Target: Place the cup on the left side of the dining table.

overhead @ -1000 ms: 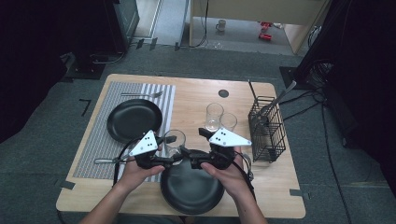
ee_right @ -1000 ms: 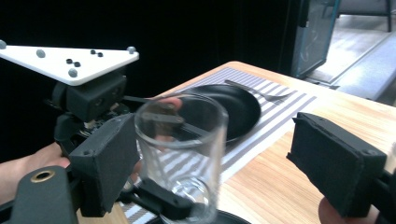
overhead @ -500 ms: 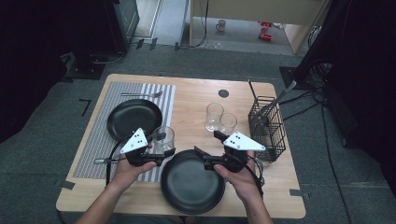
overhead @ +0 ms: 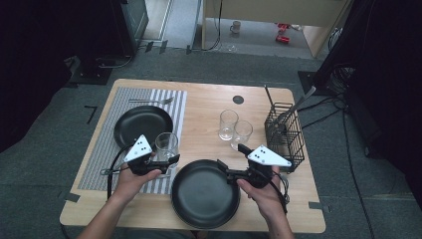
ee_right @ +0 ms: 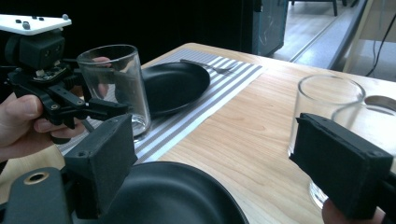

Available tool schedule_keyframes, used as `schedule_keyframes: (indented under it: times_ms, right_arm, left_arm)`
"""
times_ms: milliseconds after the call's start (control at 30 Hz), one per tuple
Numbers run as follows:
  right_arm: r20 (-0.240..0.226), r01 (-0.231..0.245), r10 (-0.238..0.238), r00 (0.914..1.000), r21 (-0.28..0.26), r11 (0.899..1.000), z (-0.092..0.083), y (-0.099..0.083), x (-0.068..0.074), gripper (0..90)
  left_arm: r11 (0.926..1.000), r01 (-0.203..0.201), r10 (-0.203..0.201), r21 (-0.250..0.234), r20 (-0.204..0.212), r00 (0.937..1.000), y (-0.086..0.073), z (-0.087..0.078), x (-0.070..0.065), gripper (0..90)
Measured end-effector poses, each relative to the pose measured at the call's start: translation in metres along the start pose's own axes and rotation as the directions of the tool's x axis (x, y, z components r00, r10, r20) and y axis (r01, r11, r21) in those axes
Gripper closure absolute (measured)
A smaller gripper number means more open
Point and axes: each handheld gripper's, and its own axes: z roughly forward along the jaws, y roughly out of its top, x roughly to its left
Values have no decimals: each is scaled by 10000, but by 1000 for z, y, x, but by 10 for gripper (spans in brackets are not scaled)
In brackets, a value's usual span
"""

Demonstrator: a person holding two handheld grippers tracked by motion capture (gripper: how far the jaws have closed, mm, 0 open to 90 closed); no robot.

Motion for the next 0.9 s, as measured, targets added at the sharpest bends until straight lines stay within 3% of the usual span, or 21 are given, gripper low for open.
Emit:
schedule_keyframes:
  times_ms: [267,467,900]
  right_arm:
    - [230,-126,125,9997,54,9999,-7,-9,-7,130]
    - [355,-328,324,9988,120,9994,-11,-16,-11,130]
    - [566,-543,527,9970,280,9981,-15,-30,-16,130]
  left_arm:
    - [9992,268,-255,306,-407,9988,-5,2,8,311]
    - [9971,278,-223,704,-768,9968,-11,5,11,311]
    - [9867,418,-243,1574,-1118,9934,-21,15,17,311]
